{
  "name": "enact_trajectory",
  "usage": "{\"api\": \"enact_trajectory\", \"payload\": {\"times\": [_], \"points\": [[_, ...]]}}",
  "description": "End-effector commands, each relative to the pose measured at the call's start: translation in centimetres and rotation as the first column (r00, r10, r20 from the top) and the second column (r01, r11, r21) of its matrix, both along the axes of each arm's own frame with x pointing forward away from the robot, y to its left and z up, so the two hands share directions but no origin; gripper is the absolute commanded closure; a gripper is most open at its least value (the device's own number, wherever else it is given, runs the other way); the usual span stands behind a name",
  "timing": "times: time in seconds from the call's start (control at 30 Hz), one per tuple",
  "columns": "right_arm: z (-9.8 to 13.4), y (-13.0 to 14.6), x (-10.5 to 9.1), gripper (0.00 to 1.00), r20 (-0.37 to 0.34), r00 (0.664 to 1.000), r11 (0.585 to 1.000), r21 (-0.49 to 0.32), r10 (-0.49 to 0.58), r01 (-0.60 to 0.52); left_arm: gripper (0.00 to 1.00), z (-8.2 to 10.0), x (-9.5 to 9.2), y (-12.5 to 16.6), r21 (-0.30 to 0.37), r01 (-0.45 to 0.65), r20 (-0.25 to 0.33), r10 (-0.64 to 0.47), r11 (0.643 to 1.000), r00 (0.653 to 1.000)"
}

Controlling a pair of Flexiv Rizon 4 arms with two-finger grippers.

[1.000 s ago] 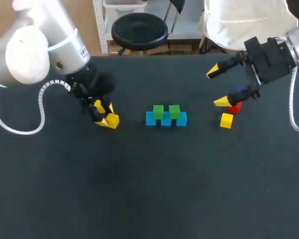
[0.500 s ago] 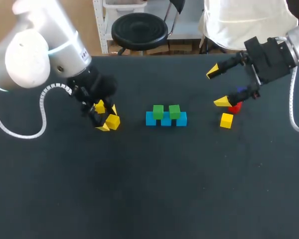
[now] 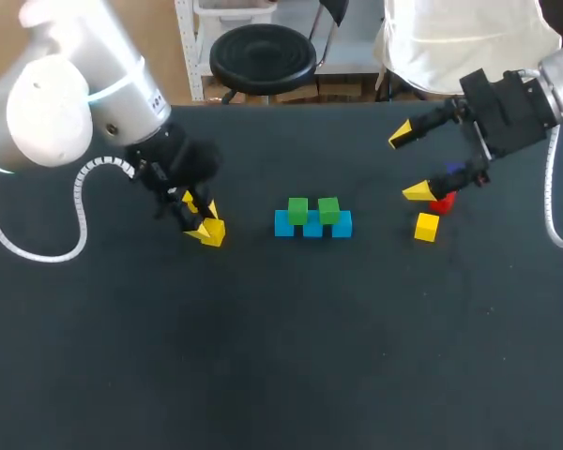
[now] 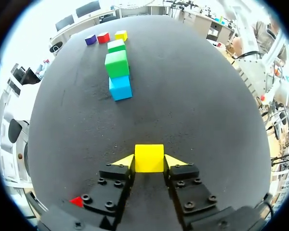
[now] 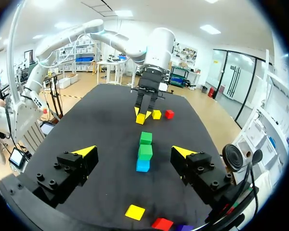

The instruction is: Place the blue cubes, place green cubes on the blue cubes, place the yellow cubes on the green cubes, then place the red cubes on the yellow cubes, and place purple cube on the red cubes.

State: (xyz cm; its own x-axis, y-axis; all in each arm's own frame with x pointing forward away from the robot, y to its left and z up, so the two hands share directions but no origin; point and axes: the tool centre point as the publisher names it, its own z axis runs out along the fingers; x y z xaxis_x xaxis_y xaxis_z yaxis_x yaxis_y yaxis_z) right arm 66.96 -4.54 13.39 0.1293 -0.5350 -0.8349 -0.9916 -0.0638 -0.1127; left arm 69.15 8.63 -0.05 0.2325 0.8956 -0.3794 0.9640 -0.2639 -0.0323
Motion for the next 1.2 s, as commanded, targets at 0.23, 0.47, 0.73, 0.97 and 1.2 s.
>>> {"api": "enact_trajectory", "payload": {"times": [0.23, 0.47, 0.73, 0.97, 1.2], "points": [[0.0, 0.0, 0.0, 0.00, 0.000, 1.000, 1.000, -0.001, 0.000, 0.000, 1.00, 0.9, -0.2, 0.0, 0.015, -0.152, 0.025, 0.151, 0.988, 0.988], [0.0, 0.0, 0.0, 0.00, 0.000, 1.000, 1.000, -0.001, 0.000, 0.000, 1.00, 2.5, -0.7, -1.6, -0.014, -0.132, -0.033, 0.131, 0.991, 0.991], [0.0, 0.0, 0.0, 0.00, 0.000, 1.000, 1.000, -0.001, 0.000, 0.000, 1.00, 4.3, -0.6, -3.0, -0.035, -0.148, -0.015, 0.147, 0.988, 0.989], [0.0, 0.0, 0.0, 0.00, 0.000, 1.000, 1.000, -0.001, 0.000, 0.000, 1.00, 4.3, -0.6, -3.0, -0.035, -0.148, -0.015, 0.147, 0.988, 0.989], [0.0, 0.0, 0.0, 0.00, 0.000, 1.000, 1.000, -0.001, 0.000, 0.000, 1.00, 4.3, -0.6, -3.0, -0.035, -0.148, -0.015, 0.147, 0.988, 0.989]]}}
